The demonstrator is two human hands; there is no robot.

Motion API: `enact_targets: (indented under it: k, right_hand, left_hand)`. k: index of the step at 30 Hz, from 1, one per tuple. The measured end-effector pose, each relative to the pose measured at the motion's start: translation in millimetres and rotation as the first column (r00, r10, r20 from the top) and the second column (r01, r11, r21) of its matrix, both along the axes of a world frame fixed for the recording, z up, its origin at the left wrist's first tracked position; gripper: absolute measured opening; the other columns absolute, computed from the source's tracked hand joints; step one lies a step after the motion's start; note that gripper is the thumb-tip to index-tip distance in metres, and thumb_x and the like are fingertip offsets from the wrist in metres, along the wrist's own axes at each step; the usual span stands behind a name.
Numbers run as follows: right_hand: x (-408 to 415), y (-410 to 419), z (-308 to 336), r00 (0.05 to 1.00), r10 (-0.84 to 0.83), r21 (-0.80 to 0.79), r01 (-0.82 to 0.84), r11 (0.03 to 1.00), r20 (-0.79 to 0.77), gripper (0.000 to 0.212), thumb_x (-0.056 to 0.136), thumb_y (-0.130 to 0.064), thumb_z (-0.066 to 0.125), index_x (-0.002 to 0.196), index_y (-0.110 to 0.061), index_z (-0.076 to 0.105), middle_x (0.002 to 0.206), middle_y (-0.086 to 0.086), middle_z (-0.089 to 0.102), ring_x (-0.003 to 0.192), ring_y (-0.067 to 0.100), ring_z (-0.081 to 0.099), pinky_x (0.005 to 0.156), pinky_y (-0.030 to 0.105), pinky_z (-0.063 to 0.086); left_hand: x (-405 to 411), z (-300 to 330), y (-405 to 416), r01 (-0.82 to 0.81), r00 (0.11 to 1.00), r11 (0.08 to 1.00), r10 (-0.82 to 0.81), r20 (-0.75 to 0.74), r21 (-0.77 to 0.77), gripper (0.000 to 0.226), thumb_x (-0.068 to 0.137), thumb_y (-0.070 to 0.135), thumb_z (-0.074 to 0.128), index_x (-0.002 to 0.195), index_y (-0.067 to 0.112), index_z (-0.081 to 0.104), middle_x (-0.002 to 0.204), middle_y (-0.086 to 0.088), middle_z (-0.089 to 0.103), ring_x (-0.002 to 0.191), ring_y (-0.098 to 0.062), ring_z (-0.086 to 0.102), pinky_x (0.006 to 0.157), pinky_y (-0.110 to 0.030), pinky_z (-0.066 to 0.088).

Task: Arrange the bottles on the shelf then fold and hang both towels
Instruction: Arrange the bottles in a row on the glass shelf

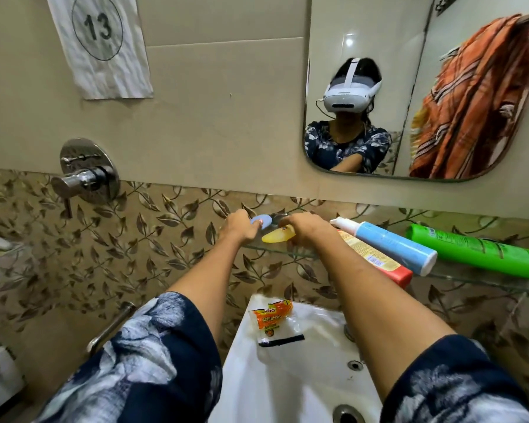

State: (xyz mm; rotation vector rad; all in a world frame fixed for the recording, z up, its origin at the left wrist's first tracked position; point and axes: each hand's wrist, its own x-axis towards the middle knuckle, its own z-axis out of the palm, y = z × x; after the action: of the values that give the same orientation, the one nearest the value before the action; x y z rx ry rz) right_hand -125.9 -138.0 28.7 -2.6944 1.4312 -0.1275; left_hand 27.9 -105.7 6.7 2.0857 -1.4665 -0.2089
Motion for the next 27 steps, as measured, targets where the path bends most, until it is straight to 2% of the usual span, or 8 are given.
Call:
enact_targets:
  k: [6,10,13,16,19,21,24,27]
  right_hand:
    - [5.7,4.8,-3.9,0.998,-0.026,0.012,0.025,1.0,0.05,0.057,0.08,0.0,0.062,0.131,-0.023,0.05,0.126,0.01,0.057,0.113,0.029,0.054,0.093,0.039,0.046]
    - [7.2,6.7,-0.8,0.998,-0.025,0.031,0.023,0.999,0.051,0.052,0.081,0.003,0.058,0.129,-0.018,0.051,0.125,0.012,0.056,0.113,0.029,0.054,0.095,0.038,0.046]
    - [7.6,5.5,1.8,0.996,-0.031,0.054,0.026,0.998,0.089,0.048,0.084,0.005,0.052,0.128,-0.013,0.051,0.124,0.014,0.056,0.111,0.03,0.054,0.09,0.035,0.043]
    - [5.8,2.9,5.0,0.979,-0.081,0.066,0.07,0.995,0.184,0.039,0.088,0.001,0.05,0.126,-0.005,0.049,0.127,0.017,0.055,0.115,0.033,0.052,0.092,0.035,0.041]
    - [2.2,-1.3,8.0,0.893,-0.175,0.141,0.127,0.982,0.414,0.037,0.094,-0.007,0.047,0.13,0.0,0.045,0.131,0.021,0.052,0.119,0.036,0.049,0.096,0.036,0.04]
    - [0.4,-2.2,8.4,0.817,-0.231,0.21,0.137,0.968,0.528,0.036,0.096,-0.01,0.046,0.128,0.005,0.044,0.128,0.023,0.053,0.118,0.039,0.051,0.099,0.04,0.042]
    - [-0.9,1.3,6.6,0.703,-0.284,0.289,0.116,0.95,0.652,0.034,0.096,-0.008,0.046,0.125,0.01,0.045,0.126,0.029,0.054,0.117,0.044,0.051,0.1,0.054,0.042]
    - [-2.2,6.8,1.6,0.653,-0.322,0.318,0.129,0.939,0.685,0.037,0.095,-0.008,0.049,0.127,0.01,0.043,0.127,0.029,0.053,0.117,0.043,0.052,0.099,0.054,0.043]
  left_hand:
    - [-2.4,6.0,-4.9,0.015,0.962,0.999,-0.002,-0.275,0.045,0.051,0.08,0.026,0.07,0.116,0.0,0.046,0.119,-0.019,0.055,0.105,-0.033,0.058,0.087,-0.038,0.051]
    - [-9.3,12.5,-8.0,0.025,0.951,0.994,0.009,-0.31,0.104,0.054,0.081,0.019,0.067,0.126,-0.004,0.045,0.127,-0.021,0.054,0.115,-0.035,0.055,0.089,-0.037,0.046]
    - [-9.0,17.5,-10.3,0.06,0.902,0.99,0.0,-0.432,0.124,0.066,0.085,0.016,0.062,0.138,-0.004,0.029,0.137,-0.02,0.043,0.112,-0.032,0.054,0.082,-0.034,0.046]
    - [-6.5,22.0,-13.0,0.07,0.831,0.996,-0.031,-0.555,0.049,0.058,0.088,0.009,0.055,0.139,0.002,0.029,0.138,-0.02,0.042,0.114,-0.031,0.051,0.083,-0.036,0.046]
    - [-5.6,26.4,-14.7,0.036,0.752,0.994,-0.097,-0.652,-0.106,0.054,0.088,0.003,0.057,0.136,0.001,0.032,0.136,-0.019,0.045,0.116,-0.032,0.051,0.095,-0.041,0.047]
    - [-4.0,26.7,-14.8,0.034,0.761,0.989,-0.117,-0.638,-0.142,0.056,0.088,0.002,0.057,0.137,0.001,0.03,0.138,-0.021,0.044,0.122,-0.035,0.048,0.102,-0.045,0.042]
    - [-0.4,23.8,-13.1,0.04,0.795,0.986,-0.128,-0.592,-0.16,0.057,0.088,0.001,0.056,0.138,0.002,0.029,0.139,-0.021,0.043,0.124,-0.034,0.046,0.105,-0.044,0.039]
    - [3.3,19.9,-10.4,0.027,0.824,0.983,-0.126,-0.553,-0.184,0.054,0.087,0.001,0.057,0.136,0.0,0.033,0.136,-0.021,0.046,0.122,-0.034,0.048,0.104,-0.041,0.041]
